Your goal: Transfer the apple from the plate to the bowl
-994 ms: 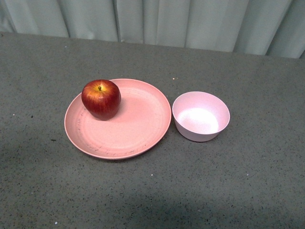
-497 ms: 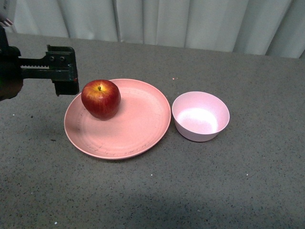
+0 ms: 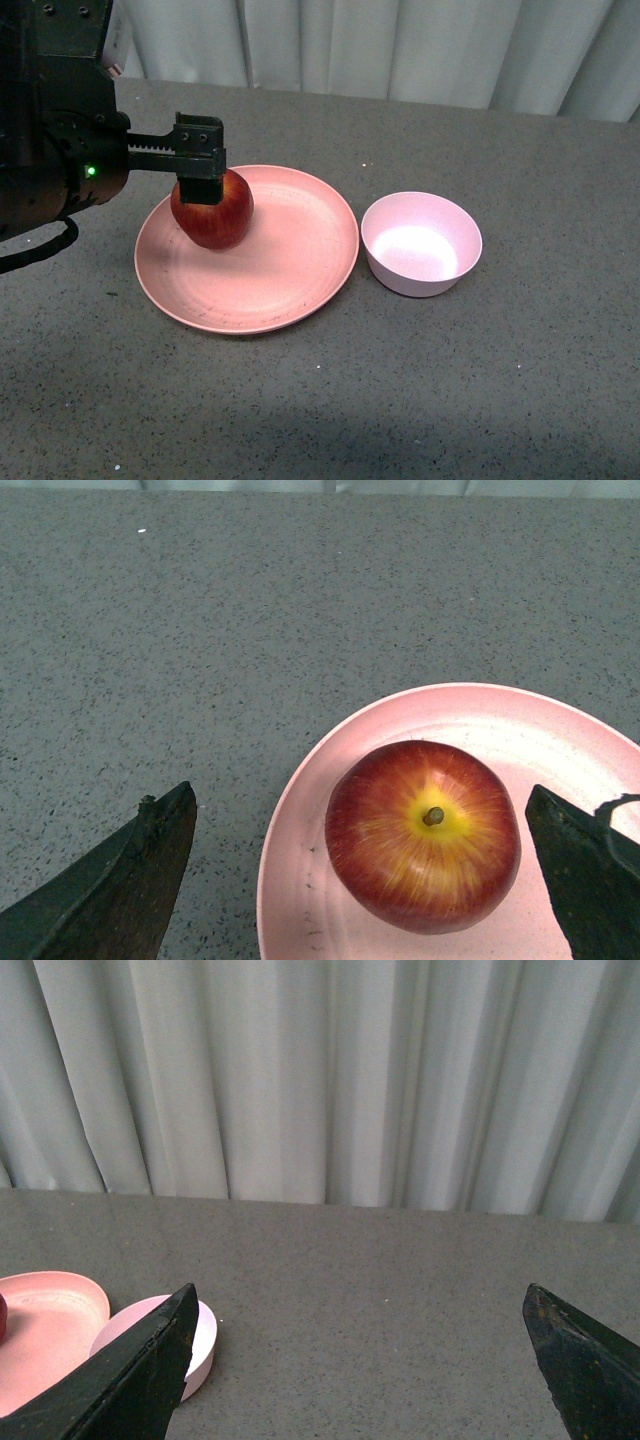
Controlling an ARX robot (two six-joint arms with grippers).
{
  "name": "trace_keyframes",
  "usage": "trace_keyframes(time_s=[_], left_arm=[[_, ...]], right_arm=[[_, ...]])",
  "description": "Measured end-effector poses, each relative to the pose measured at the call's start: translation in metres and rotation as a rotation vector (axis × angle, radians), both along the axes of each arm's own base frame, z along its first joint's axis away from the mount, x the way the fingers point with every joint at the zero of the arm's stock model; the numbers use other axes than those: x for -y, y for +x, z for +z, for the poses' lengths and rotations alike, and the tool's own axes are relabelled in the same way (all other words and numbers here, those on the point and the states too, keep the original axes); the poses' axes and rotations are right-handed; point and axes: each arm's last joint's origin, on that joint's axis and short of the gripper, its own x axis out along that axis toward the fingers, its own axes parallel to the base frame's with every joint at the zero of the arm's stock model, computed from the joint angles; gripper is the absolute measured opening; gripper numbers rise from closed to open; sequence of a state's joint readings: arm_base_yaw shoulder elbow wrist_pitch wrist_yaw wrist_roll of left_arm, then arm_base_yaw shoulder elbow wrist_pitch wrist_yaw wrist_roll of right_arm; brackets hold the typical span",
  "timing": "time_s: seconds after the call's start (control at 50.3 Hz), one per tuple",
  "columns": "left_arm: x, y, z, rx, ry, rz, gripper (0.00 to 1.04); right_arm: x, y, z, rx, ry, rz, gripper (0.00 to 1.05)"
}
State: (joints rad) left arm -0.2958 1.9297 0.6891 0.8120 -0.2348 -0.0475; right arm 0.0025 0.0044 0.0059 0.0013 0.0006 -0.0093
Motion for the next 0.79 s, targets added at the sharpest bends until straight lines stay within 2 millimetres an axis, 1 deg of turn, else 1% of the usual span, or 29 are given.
trace_keyframes(time_s=[0.258,0.517,0.795], left_arm=[[0.016,0.008,-0.006,-0.028,0.014,-0.013,0.98],[0.020,0.018,-0.020,-0.060,0.031,-0.010,0.98],[0.023,0.024,-0.022,-0.072,0.027,-0.014,0.98]], right_arm=[[0.000,0.000,0.000,0.000,0.000,0.000,0.95],[0.000,0.000,0.000,0.000,0.000,0.000,0.95],[0.000,0.000,0.000,0.000,0.000,0.000,0.95]])
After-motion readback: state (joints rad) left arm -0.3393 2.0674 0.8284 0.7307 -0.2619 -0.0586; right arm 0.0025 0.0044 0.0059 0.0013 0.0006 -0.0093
